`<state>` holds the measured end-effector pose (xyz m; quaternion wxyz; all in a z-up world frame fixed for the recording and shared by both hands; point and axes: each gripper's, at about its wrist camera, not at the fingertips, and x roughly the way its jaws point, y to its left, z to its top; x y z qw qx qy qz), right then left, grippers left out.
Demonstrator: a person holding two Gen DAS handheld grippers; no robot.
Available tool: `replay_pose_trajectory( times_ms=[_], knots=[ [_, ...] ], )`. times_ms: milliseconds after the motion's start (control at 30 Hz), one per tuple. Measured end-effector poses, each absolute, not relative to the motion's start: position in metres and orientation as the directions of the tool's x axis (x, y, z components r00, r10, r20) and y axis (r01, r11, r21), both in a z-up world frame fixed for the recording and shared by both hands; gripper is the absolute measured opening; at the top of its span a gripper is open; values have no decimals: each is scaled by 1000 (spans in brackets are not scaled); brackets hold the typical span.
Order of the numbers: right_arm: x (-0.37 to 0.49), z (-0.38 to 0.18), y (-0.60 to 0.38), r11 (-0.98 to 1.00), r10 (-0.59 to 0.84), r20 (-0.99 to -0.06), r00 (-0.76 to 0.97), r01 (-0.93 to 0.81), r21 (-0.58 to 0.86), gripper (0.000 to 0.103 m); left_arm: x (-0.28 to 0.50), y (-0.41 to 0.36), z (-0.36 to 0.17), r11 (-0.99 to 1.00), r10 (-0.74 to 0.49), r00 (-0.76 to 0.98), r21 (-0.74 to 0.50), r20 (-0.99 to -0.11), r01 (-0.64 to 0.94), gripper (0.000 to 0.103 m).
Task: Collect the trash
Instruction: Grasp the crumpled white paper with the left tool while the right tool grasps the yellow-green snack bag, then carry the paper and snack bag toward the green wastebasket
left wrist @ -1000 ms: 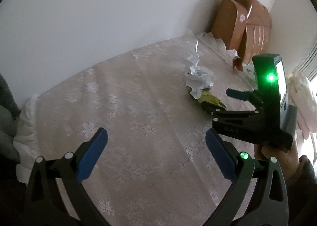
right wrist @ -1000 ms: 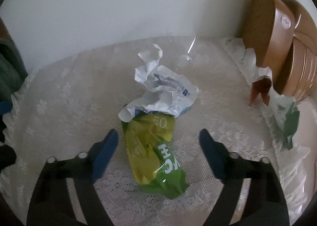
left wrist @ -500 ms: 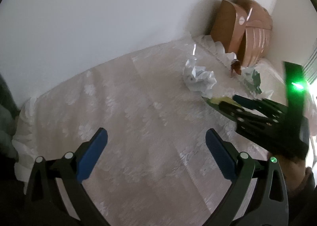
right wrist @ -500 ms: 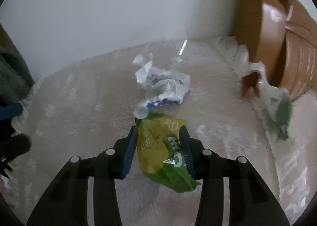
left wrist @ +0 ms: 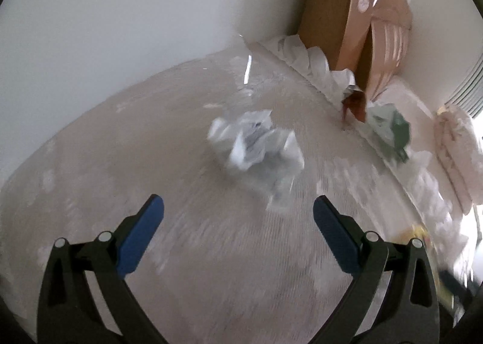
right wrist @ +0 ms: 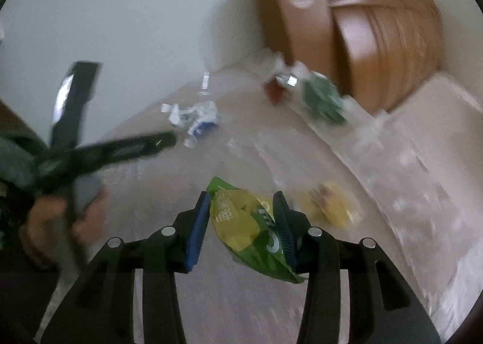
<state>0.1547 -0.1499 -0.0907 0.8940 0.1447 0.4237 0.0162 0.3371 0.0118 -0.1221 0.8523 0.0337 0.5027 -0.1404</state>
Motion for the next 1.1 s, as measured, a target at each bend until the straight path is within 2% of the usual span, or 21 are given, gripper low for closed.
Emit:
replay_pose_trajectory(
  times_ms=[167, 200, 233, 267, 400, 467, 633, 867, 1100],
  knots=[
    [130, -95, -169, 940, 135, -766, 629, 164, 300, 43, 370, -14, -145, 965, -154, 429, -43, -890, 258, 95],
    [127, -95, -171, 939, 126, -767, 629, 174, 297, 43, 372, -14, -148, 966, -149, 430, -38, -890, 255, 92],
    [125, -95, -174, 937, 123, -767, 630, 180, 298, 43, 374, -15, -150, 967, -146, 433, -37, -889, 250, 85],
    [124, -95, -175, 937, 122, -766, 631, 182, 299, 43, 374, -15, -151, 967, -153, 426, -47, -891, 250, 67],
    [121, -94, -176, 938, 123, -762, 636, 177, 299, 43, 367, -11, -143, 966, -154, 437, -43, -886, 254, 51],
    [119, -92, -175, 940, 128, -758, 640, 166, 299, 43, 357, -8, -135, 965, -138, 450, -17, -882, 262, 47],
    [112, -80, -170, 945, 156, -739, 656, 118, 305, 43, 319, 10, -99, 969, -129, 488, -5, -863, 248, 46],
    [85, -60, -170, 951, 194, -712, 675, 48, 304, 43, 227, 29, -40, 972, -115, 543, 20, -832, 236, 46],
    [41, -60, -191, 941, 220, -707, 672, 43, 335, 43, 143, 33, -18, 964, -159, 542, -12, -825, 265, 46]
  ],
)
